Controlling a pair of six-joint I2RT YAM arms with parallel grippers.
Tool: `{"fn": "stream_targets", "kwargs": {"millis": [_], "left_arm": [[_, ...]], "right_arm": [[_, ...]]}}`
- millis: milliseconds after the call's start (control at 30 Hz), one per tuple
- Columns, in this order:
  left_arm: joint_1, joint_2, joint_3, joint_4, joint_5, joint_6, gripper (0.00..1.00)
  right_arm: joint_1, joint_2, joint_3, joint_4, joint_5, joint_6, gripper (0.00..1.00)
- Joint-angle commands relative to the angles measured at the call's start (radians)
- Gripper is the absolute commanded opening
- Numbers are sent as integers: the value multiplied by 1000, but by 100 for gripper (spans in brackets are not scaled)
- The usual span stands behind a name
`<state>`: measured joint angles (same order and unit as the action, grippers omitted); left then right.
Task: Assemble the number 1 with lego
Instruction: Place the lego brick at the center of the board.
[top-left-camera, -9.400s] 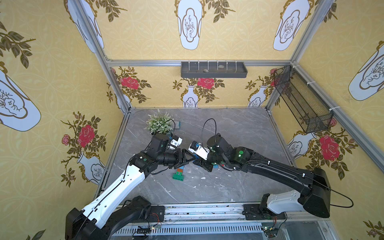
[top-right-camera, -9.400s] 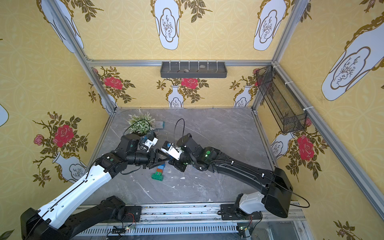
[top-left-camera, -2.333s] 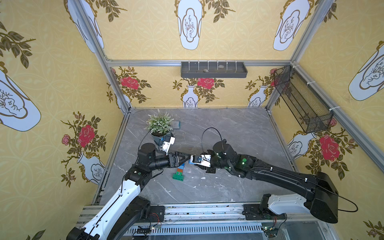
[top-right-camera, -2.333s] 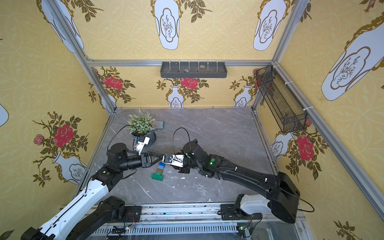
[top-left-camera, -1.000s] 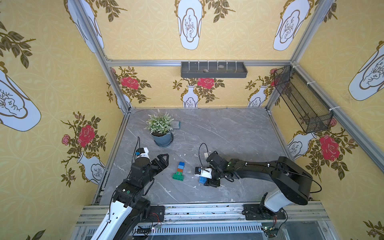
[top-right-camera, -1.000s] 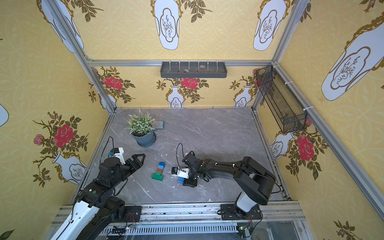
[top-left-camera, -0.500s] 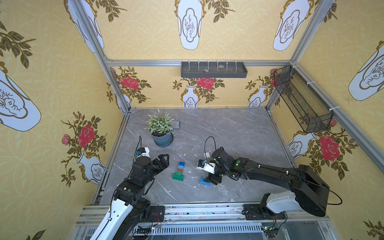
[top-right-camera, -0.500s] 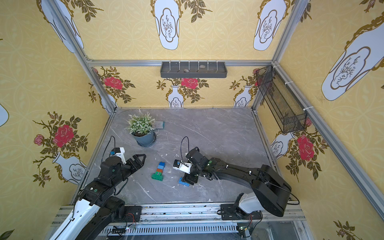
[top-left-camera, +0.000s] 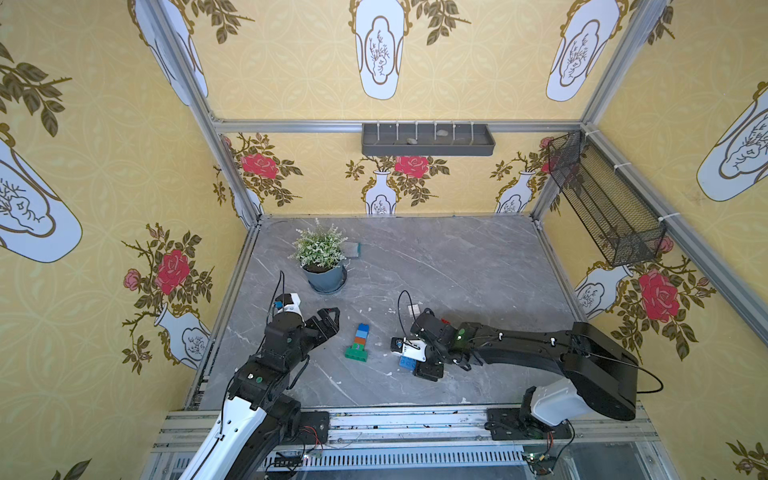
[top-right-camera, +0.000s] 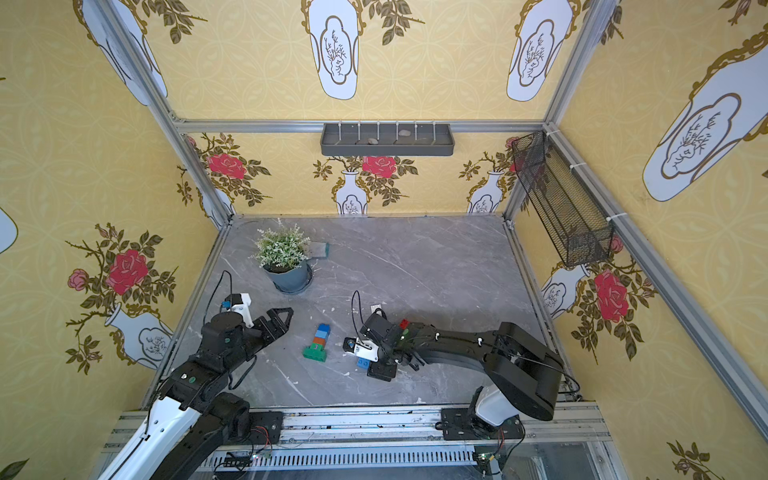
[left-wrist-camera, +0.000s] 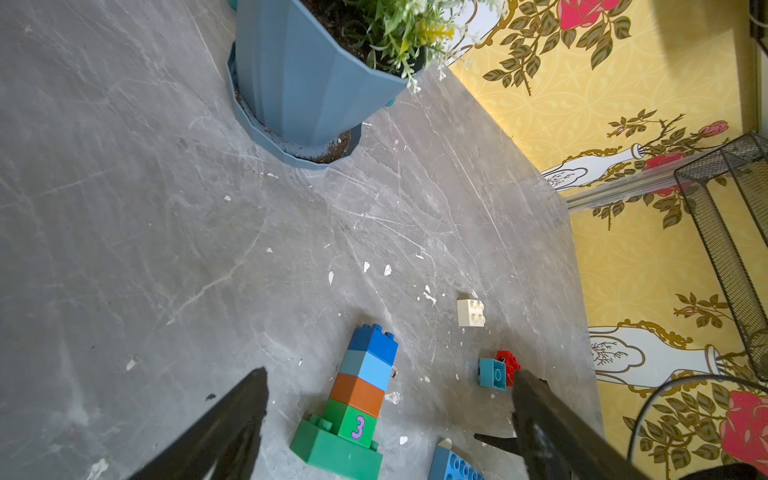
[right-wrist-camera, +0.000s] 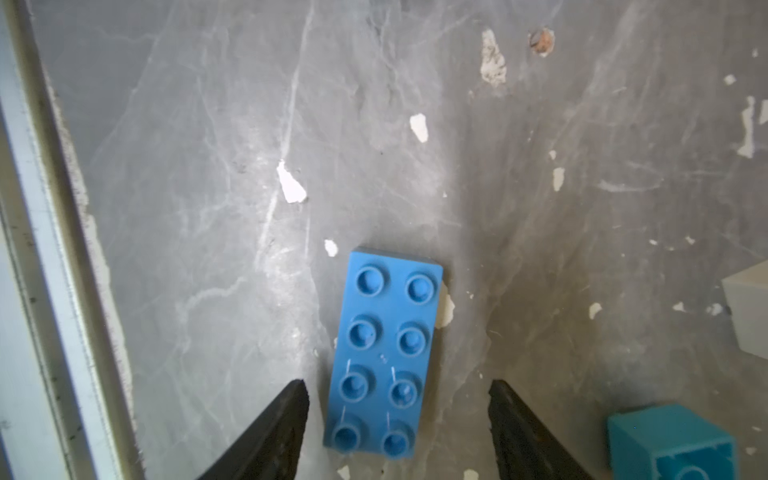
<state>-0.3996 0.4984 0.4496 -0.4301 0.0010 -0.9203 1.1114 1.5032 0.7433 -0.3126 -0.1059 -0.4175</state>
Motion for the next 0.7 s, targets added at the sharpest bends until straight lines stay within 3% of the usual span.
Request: {"fn": "stream_targets", "kwargs": {"millis": [0, 667], "left_arm": [[1, -4, -6, 14, 1, 13, 92], [1, -3, -4, 11, -5, 21, 93]], "right_arm": [[1, 21, 15, 0, 46, -13, 70], [-1, 24, 12, 9, 58, -14, 68]]}}
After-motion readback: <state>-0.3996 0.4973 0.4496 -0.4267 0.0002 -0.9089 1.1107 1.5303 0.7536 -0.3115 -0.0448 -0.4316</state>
